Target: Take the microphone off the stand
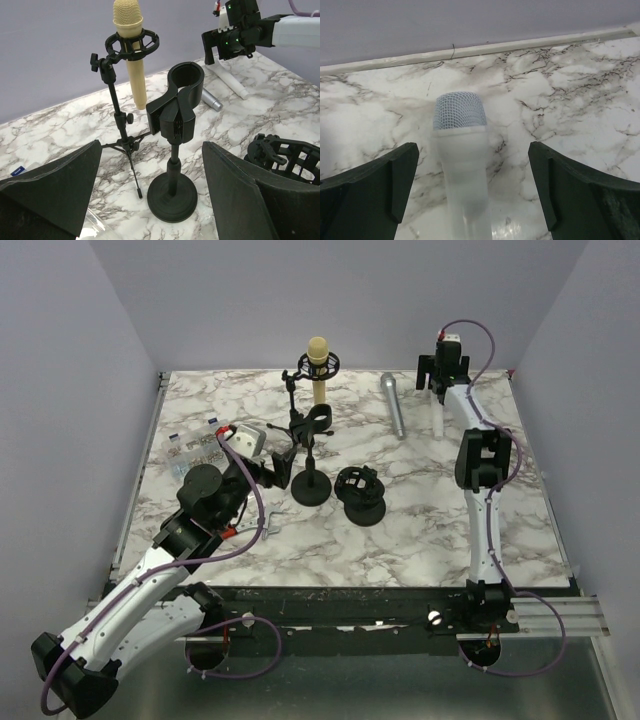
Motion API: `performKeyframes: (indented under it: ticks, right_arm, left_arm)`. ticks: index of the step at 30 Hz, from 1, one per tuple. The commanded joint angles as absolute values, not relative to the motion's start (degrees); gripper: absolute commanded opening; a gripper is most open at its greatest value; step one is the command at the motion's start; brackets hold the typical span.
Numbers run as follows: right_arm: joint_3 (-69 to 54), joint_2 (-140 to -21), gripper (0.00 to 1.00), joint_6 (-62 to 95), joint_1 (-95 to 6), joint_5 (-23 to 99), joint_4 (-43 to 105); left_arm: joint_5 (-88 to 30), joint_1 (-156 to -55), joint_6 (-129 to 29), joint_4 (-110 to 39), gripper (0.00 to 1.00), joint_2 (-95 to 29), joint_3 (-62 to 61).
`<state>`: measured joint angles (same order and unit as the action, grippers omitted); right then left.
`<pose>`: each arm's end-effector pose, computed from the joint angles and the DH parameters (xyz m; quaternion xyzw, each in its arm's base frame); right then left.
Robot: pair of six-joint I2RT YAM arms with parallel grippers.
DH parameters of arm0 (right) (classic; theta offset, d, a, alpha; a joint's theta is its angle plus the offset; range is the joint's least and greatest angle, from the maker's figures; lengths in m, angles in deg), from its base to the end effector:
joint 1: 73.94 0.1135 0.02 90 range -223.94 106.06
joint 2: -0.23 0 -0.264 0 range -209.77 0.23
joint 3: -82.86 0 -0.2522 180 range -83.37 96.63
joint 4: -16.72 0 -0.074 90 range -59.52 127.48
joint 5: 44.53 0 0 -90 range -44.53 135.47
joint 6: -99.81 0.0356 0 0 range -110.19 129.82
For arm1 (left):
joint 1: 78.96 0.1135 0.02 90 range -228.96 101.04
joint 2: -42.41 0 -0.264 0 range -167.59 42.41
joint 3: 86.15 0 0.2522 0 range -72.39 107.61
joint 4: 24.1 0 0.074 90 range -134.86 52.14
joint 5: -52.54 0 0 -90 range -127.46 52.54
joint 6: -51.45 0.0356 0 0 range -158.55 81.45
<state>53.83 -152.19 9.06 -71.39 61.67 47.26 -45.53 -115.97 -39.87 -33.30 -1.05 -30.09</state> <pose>0.5977 0.0167 0.1720 0.0434 0.8675 -0.1157 0.4819 0.1496 -0.1065 0.3566 0.1609 0.6669 -0.1927 0.7016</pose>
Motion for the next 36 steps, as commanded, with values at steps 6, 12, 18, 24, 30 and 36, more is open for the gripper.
performKeyframes:
  ticks: [6, 12, 18, 24, 30, 36]
  right_arm:
    - [41.4, -134.7, 1.00, 20.6, -70.6, 55.1, 52.3]
    - [28.0, -124.1, 1.00, 29.4, -69.1, 46.0, 52.2]
    - [5.6, -109.2, 1.00, 42.7, -68.6, 26.8, 39.8]
    - [-7.3, -98.1, 1.00, 52.3, -67.1, 15.3, 28.0]
    - [-15.7, -91.7, 1.00, 61.1, -62.6, 7.9, 16.7]
    - [-20.3, -86.1, 1.00, 62.9, -54.2, 10.3, 9.7]
  left_arm:
    - [-44.1, -116.5, -40.9, -33.5, 0.84, 1.8, -29.8]
    - [-42.5, -116.6, -41.7, -34.0, 0.87, 2.5, -29.5]
    - [-42.2, -116.7, -42.5, -34.4, 0.89, 2.6, -29.2]
    - [-40.0, -116.7, -45.0, -35.2, 0.92, 3.0, -28.4]
    - [-39.3, -116.7, -46.2, -36.1, 0.93, 3.1, -27.7]
    - [-39.4, -116.7, -46.3, -36.3, 0.94, 3.2, -27.7]
